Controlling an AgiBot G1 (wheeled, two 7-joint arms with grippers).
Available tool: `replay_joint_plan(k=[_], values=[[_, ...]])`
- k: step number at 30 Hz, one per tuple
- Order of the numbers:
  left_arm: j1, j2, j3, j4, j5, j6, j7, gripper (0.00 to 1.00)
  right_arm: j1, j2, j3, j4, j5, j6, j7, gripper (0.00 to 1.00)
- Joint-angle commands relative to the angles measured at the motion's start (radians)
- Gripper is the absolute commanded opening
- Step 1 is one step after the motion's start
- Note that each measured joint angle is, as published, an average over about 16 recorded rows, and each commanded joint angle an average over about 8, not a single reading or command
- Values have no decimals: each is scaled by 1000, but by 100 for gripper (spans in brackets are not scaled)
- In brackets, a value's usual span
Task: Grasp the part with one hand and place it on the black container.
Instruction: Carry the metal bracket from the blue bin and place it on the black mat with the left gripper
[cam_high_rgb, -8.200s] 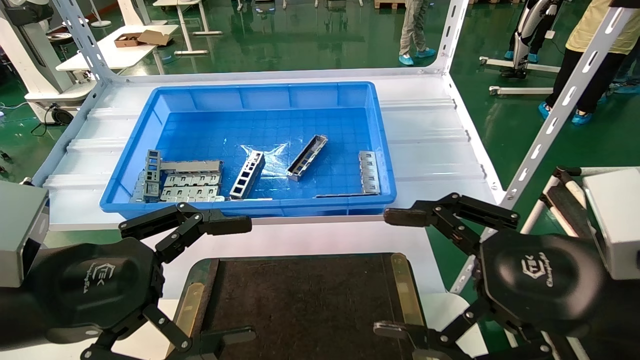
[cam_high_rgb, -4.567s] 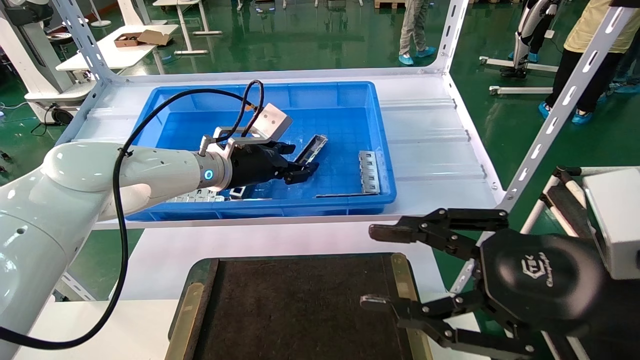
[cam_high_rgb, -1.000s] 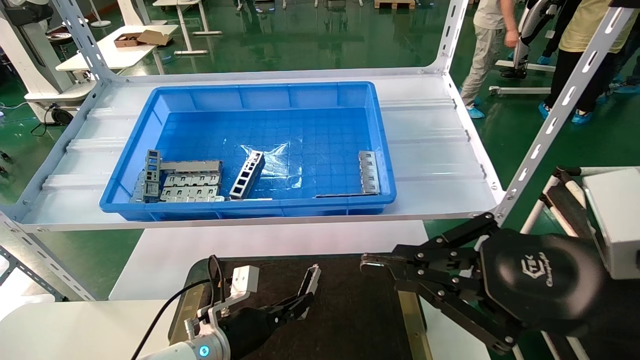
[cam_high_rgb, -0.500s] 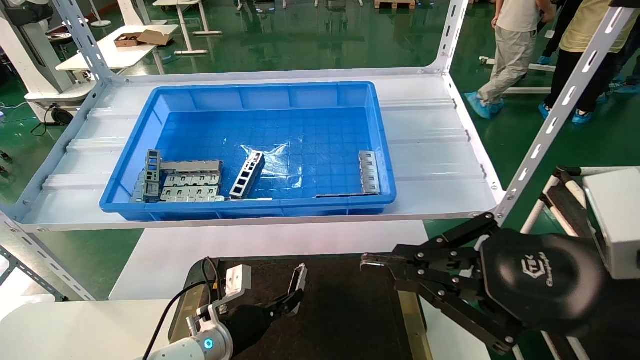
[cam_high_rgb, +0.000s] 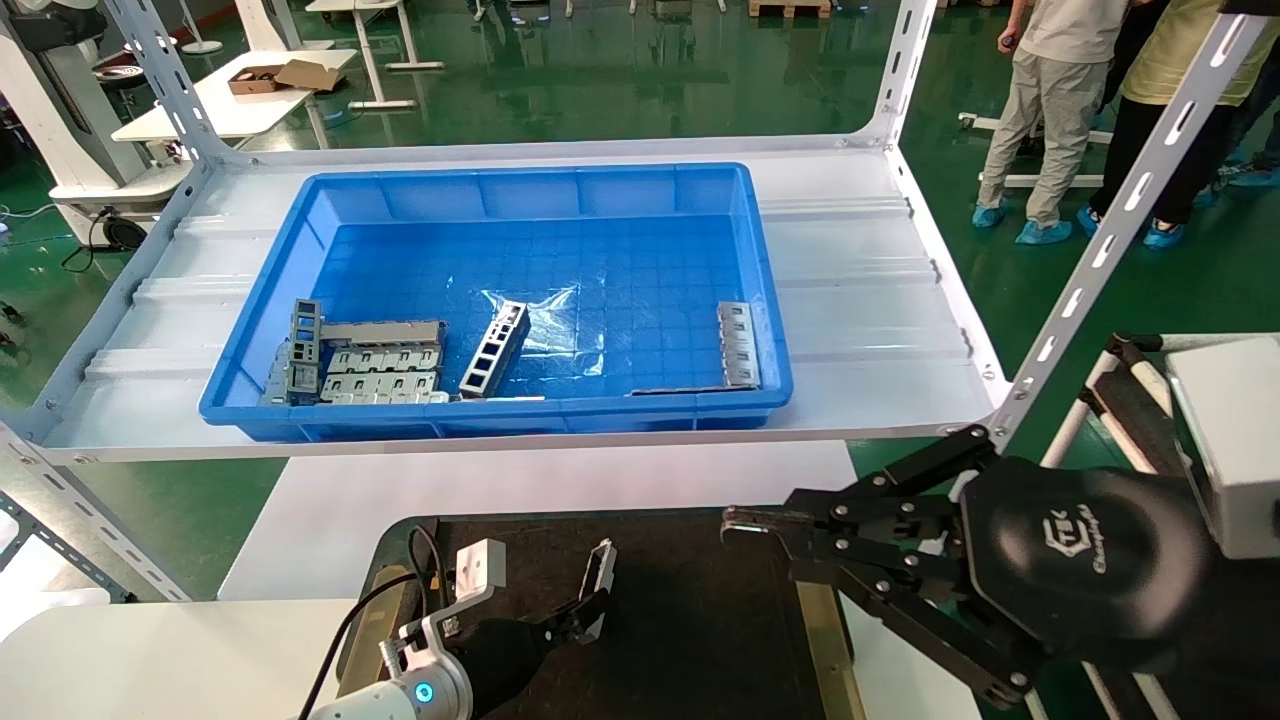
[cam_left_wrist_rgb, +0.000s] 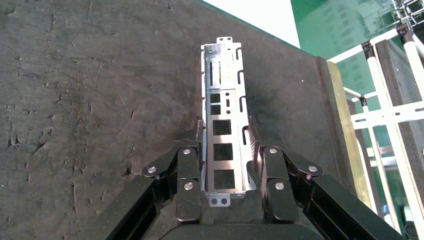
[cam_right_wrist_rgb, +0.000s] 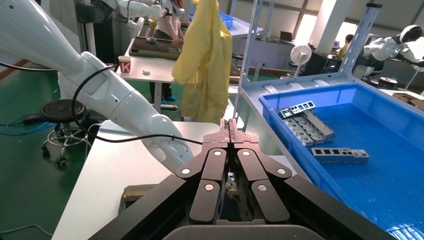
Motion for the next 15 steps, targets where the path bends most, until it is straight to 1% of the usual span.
replay_joint_plan(k=[1, 2, 3, 15], values=[[0, 1, 3, 2, 0, -2, -5, 87, 0, 0, 0, 0, 0, 0, 0, 100], [1, 2, 4, 2, -1, -3, -6, 95, 0, 0, 0, 0, 0, 0, 0, 100], [1, 2, 5, 2, 0, -5, -8, 100, 0, 0, 0, 0, 0, 0, 0, 100], [-7, 0, 19, -14, 4, -13, -23, 100, 0, 0, 0, 0, 0, 0, 0, 100]])
